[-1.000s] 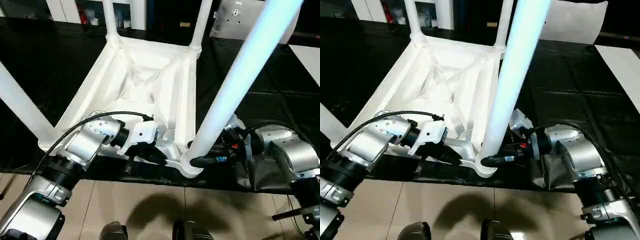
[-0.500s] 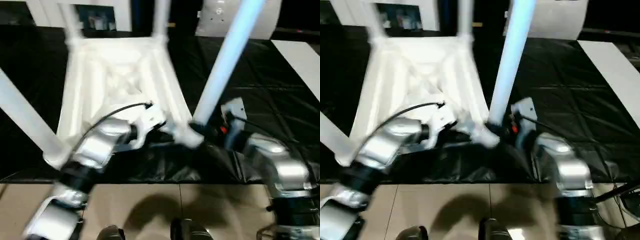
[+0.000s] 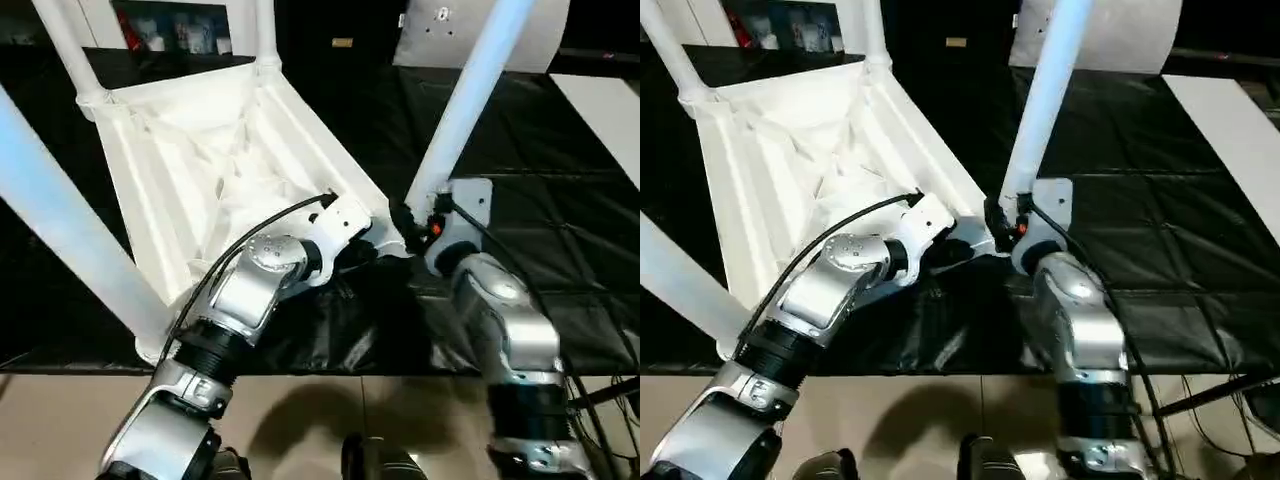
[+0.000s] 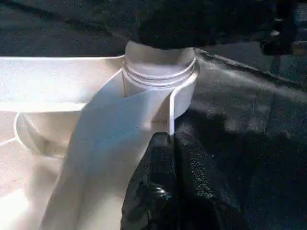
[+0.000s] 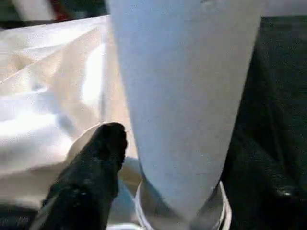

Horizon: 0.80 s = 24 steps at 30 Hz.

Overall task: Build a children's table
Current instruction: Rotate leg to tighten

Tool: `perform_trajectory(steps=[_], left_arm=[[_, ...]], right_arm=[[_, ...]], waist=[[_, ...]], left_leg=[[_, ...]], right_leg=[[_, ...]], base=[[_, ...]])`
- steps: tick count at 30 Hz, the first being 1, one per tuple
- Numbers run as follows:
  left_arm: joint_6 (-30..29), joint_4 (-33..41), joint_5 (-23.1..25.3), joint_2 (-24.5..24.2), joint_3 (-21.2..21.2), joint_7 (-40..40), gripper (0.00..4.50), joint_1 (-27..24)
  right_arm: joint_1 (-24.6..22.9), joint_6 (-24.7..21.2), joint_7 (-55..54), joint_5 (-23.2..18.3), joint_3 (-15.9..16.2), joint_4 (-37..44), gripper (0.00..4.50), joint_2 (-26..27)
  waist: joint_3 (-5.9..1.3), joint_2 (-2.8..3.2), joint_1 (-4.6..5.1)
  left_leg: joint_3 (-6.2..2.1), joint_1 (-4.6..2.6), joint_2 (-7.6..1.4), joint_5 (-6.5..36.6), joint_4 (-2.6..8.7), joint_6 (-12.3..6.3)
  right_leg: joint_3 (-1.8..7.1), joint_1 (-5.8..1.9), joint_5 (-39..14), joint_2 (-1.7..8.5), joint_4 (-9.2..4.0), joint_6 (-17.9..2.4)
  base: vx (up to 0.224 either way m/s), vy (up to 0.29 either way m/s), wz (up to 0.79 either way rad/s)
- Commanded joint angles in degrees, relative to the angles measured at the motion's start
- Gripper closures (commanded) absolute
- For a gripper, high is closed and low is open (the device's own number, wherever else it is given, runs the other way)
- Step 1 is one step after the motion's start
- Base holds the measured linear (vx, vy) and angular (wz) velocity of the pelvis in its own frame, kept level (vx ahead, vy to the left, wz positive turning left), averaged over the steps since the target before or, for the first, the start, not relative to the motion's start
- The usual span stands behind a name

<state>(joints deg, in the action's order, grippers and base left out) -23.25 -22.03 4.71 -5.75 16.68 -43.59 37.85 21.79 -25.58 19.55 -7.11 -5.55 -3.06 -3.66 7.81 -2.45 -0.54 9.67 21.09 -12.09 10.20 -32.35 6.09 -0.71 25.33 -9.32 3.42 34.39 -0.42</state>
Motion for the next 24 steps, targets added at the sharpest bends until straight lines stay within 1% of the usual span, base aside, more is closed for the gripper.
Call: perform_trajectory(steps=[1,2,3,4,5,6,7,8,9,10,11,12,13,15,16,17,18,20,21,22,23,24], left_arm=[[2.2,1.5,-1.3,-1.0,1.7,-3.7,4.5,-0.7],[2.2,1.5,-1.3,-1.0,1.7,-3.7,4.5,-0.7],[2.9,1.7,-1.5,-2.4,1.8,-5.3,4.5,-1.1],[4.2,1.5,-1.6,-4.3,2.1,-7.8,4.5,-1.4],[4.2,1.5,-1.6,-4.3,2.1,-7.8,4.5,-1.4],[4.9,1.4,-1.6,-5.0,2.4,-8.9,4.5,-1.6],[4.9,1.4,-1.6,-5.0,2.4,-8.9,4.5,-1.6],[5.8,1.3,-1.7,-5.9,2.5,-10.3,4.5,-1.8],[6.9,1.2,-2.4,-7.0,2.7,-12.7,4.5,-2.0],[9.3,0.6,-2.8,-8.4,3.1,-15.5,4.5,-2.0],[11.3,-0.1,-3.4,-9.7,3.5,-18.9,4.5,-1.9],[11.9,-0.3,-3.7,-10.2,3.6,-20.1,4.5,-1.9],[12.3,-0.4,-3.9,-10.6,3.7,-21.0,4.5,-1.9],[14.7,-0.9,-4.8,-12.6,4.6,-26.0,4.5,-1.7],[14.7,-0.9,-4.8,-12.6,4.6,-26.0,4.5,-1.7],[15.5,-1.0,-5.0,-13.3,5.1,-27.7,4.5,-1.6],[15.9,-1.1,-5.0,-13.7,5.3,-28.5,4.5,-1.6],[17.8,-1.2,-4.7,-15.3,6.5,-31.3,4.5,-1.4],[19.1,-0.9,-4.8,-16.5,7.4,-33.9,4.5,-1.2],[19.1,-0.9,-4.8,-16.5,7.4,-33.9,4.5,-1.2],[20.1,-0.7,-4.8,-17.4,8.1,-35.9,4.5,-1.1],[21.1,-0.7,-4.9,-18.0,8.6,-37.7,4.5,-0.9]], right_arm=[[-1.8,0.2,8.8,-3.4,3.1,1.1,1.2,-2.8],[-1.8,0.2,8.8,-3.4,3.1,1.1,1.2,-2.8],[-2.2,0.6,12.3,-4.4,2.7,1.3,1.0,-5.3],[-2.7,2.6,19.5,-5.1,3.7,0.9,0.95,-9.8],[-2.7,2.6,19.5,-5.1,3.7,0.9,0.92,-9.8],[-2.8,3.2,22.1,-5.3,3.9,0.4,0.7,-11.6],[-2.8,3.2,22.1,-5.3,3.9,0.4,0.58,-11.6],[-2.6,3.7,25.0,-5.9,3.6,-0.3,0.52,-13.4],[-2.3,4.4,29.2,-6.9,3.3,-1.2,0.49,-15.8],[-1.9,5.1,33.8,-7.4,3.5,-2.2,0.4,-18.6],[-1.4,6.2,38.6,-7.7,4.4,-3.3,0.26,-21.7],[-1.2,6.6,40.2,-7.6,4.8,-3.7,0.14,-22.8],[-1.1,6.8,41.4,-7.6,5.1,-4.0,0.14,-23.6],[0.0,7.7,46.7,-7.4,6.9,-5.8,0.02,-27.0],[0.0,7.7,46.7,-7.4,6.9,-5.8,0.02,-27.0],[0.4,8.0,48.6,-7.5,7.5,-6.4,0.02,-28.1],[0.6,8.2,49.5,-7.6,7.7,-6.7,0.02,-28.5],[1.4,9.0,53.2,-7.8,8.6,-7.9,0.02,-30.0],[2.2,9.4,56.6,-8.4,9.3,-8.9,0.19,-30.6],[2.2,9.4,56.6,-8.4,9.3,-8.9,0.19,-30.6],[2.8,9.2,59.1,-8.9,9.9,-9.7,0.19,-30.9],[3.6,9.3,61.3,-9.5,10.5,-10.8,0.46,-31.1]], waist=[[-4.74,0.29,-0.72],[-4.74,0.29,-0.72],[-4.79,0.69,-0.9],[-4.76,0.3,-0.78],[-4.77,0.45,-0.94],[-4.65,0.35,-1.01],[-4.56,0.45,-1.09],[-4.5,0.35,-1.14],[-4.6,0.4,-1.32],[-4.68,0.16,-1.47],[-4.67,0.31,-1.62],[-4.73,0.29,-1.78],[-4.74,0.32,-1.83],[-4.83,0.27,-1.86],[-4.86,0.3,-1.99],[-4.96,0.37,-2.03],[-4.89,0.37,-2.16],[-5.06,0.27,-2.38],[-4.96,0.08,-2.53],[-4.98,0.24,-2.66],[-4.93,0.25,-2.77],[-4.93,0.31,-2.89]], left_leg=[[0.72,0.09,0.36,4.6,2.69,-5.0],[0.72,0.09,0.36,4.6,2.69,-5.0],[0.73,-0.06,0.22,5.1,2.63,-5.5],[0.77,0.07,0.25,5.5,2.6,-5.72],[0.74,-0.06,0.16,5.9,2.59,-5.8],[0.85,-0.08,0.11,6.7,2.52,-6.07],[0.88,-0.08,0.03,7.1,2.61,-5.98],[0.87,-0.15,0.01,7.5,2.65,-5.75],[0.87,-0.22,-0.02,8.0,2.58,-5.47],[0.92,-0.31,-0.1,8.0,2.56,-5.45],[0.85,-0.36,-0.07,8.4,2.54,-5.65],[0.88,-0.42,-0.15,8.1,2.46,-5.81],[0.95,-0.37,-0.13,7.5,2.36,-6.22],[0.98,-0.4,-0.16,7.2,2.31,-6.67],[0.96,-0.46,-0.15,7.2,2.29,-6.82],[0.92,-0.45,-0.24,7.0,2.25,-7.0],[0.98,-0.48,-0.29,6.6,2.26,-7.04],[0.96,-0.54,-0.33,6.4,2.18,-7.27],[1.03,-0.54,-0.4,6.6,2.15,-7.41],[0.99,-0.56,-0.44,6.4,2.18,-7.48],[1.05,-0.6,-0.49,6.3,2.13,-7.42],[1.03,-0.56,-0.55,6.5,2.15,-7.32]], right_leg=[[1.57,-4.8,0.9,2.17,-3.02,-13.8],[1.57,-4.8,0.9,2.17,-3.02,-13.8],[1.6,-4.81,0.9,2.25,-3.0,-14.6],[1.54,-4.94,0.6,2.14,-3.03,-14.9],[1.5,-4.87,0.0,2.23,-3.05,-15.0],[1.57,-4.81,-1.0,2.28,-3.15,-15.2],[1.54,-4.61,-3.0,2.4,-3.34,-15.1],[1.5,-4.6,-4.4,2.37,-3.51,-14.9],[1.52,-4.59,-6.1,2.45,-3.54,-14.7],[1.55,-4.6,-6.8,2.46,-3.56,-14.6],[1.47,-4.47,-7.3,2.44,-3.59,-14.6],[1.53,-4.57,-6.8,2.46,-3.45,-14.7],[1.52,-4.44,-5.0,2.38,-3.24,-15.3],[1.46,-4.43,-4.6,2.41,-3.17,-15.8],[1.44,-4.4,-4.6,2.47,-3.15,-15.9],[1.41,-4.4,-4.0,2.54,-2.99,-16.3],[1.43,-4.33,-3.7,2.53,-2.98,-16.5],[1.4,-4.43,-3.2,2.53,-2.77,-16.8],[1.43,-4.36,-3.4,2.59,-2.78,-16.8],[1.42,-4.39,-3.4,2.65,-2.66,-17.0],[1.42,-4.28,-3.3,2.6,-2.64,-17.1],[1.32,-4.34,-3.6,2.59,-2.57,-17.3]], base=[[0.0,0.0,0.0],[0.0,0.0,0.0],[0.0,0.0,0.0],[0.0,0.0,0.0],[0.0,0.0,0.0],[0.0,0.0,0.0],[0.0,0.0,0.0],[0.0,0.0,0.0],[0.0,0.0,0.0],[0.0,0.0,0.0],[0.0,0.0,0.0],[0.0,0.0,0.0],[0.0,0.0,0.0],[0.0,0.0,0.0],[0.0,0.0,0.0],[0.0,0.0,0.0],[0.0,0.0,0.0],[0.0,0.0,0.0],[0.0,0.0,0.0],[0.0,0.0,0.0],[0.0,0.0,0.0],[0.0,0.0,0.0]])
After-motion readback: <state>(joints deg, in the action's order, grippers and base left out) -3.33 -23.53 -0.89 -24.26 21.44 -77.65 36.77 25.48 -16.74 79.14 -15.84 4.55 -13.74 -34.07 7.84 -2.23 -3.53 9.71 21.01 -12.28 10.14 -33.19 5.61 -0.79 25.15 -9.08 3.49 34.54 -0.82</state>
